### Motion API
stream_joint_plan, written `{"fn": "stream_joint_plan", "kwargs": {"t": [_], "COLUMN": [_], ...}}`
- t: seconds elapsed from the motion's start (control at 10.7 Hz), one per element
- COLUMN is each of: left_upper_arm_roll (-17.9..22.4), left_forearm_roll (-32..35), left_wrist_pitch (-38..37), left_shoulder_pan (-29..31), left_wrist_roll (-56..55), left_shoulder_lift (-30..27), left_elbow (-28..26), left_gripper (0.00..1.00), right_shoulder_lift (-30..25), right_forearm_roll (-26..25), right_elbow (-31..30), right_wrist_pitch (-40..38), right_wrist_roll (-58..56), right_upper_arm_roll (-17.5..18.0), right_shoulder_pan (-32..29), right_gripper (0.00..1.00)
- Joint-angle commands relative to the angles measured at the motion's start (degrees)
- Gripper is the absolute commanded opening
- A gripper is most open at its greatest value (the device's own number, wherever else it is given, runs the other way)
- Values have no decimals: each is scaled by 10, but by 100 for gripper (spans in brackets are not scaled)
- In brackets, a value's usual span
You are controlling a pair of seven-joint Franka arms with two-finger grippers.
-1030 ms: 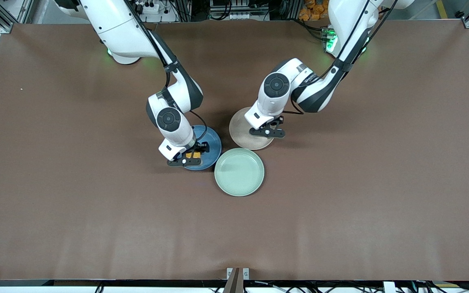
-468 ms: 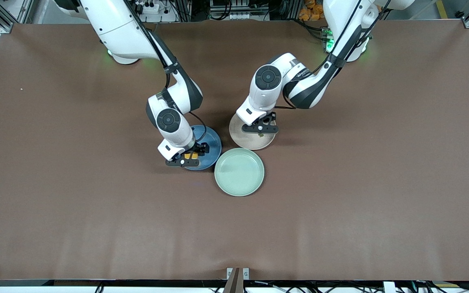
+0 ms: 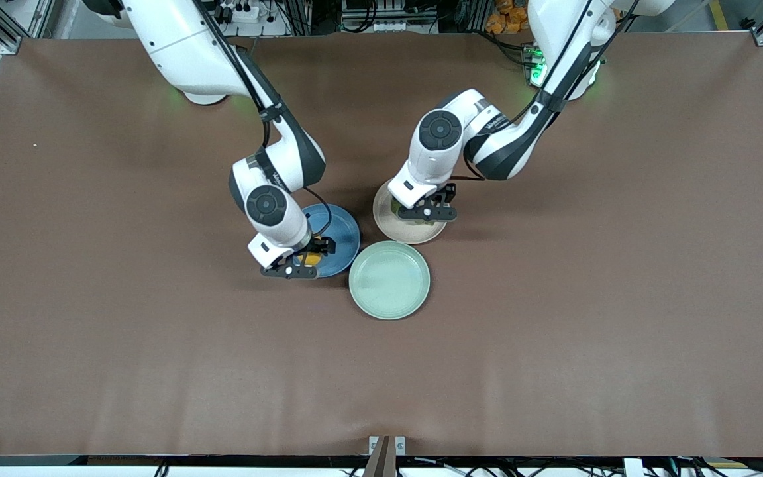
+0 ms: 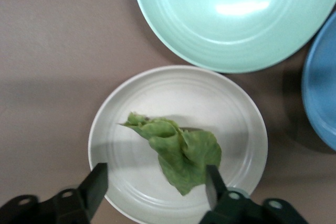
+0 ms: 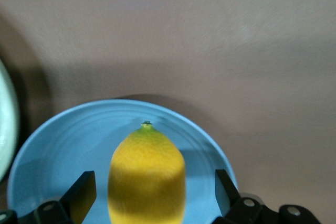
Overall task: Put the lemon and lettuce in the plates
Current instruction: 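Open the right gripper over the blue plate while the left releases lettuce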
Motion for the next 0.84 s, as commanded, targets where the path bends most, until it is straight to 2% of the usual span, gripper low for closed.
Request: {"fn": "stream_joint_plan", "kwargs": {"t": [0.0, 0.09, 0.28, 0.47, 0.75], "left_upper_arm_roll": [2, 2, 2, 2, 4], "left_forearm_roll": [26, 55, 65, 65, 66], "left_wrist_pitch": [-9, -9, -9, -10, -17], "left_shoulder_pan": [37, 55, 83, 117, 149], "left_wrist_roll": [-2, -1, 5, 44, 80], "left_shoulder_lift": [-3, -3, -3, -3, -6], "left_elbow": [13, 13, 26, 31, 34], "left_gripper": [100, 100, 100, 100, 100], "right_shoulder_lift": [-6, -7, -14, -33, -63], "right_forearm_roll": [42, 44, 44, 44, 36], "right_elbow": [91, 117, 149, 171, 173], "right_wrist_pitch": [-129, -175, -226, -261, -272], "right_wrist_roll": [-4, -18, -31, -33, -33], "right_upper_arm_roll": [4, 4, 0, -2, -16], "right_shoulder_pan": [-36, -51, -70, -109, -131], "right_gripper": [100, 100, 100, 100, 100]}}
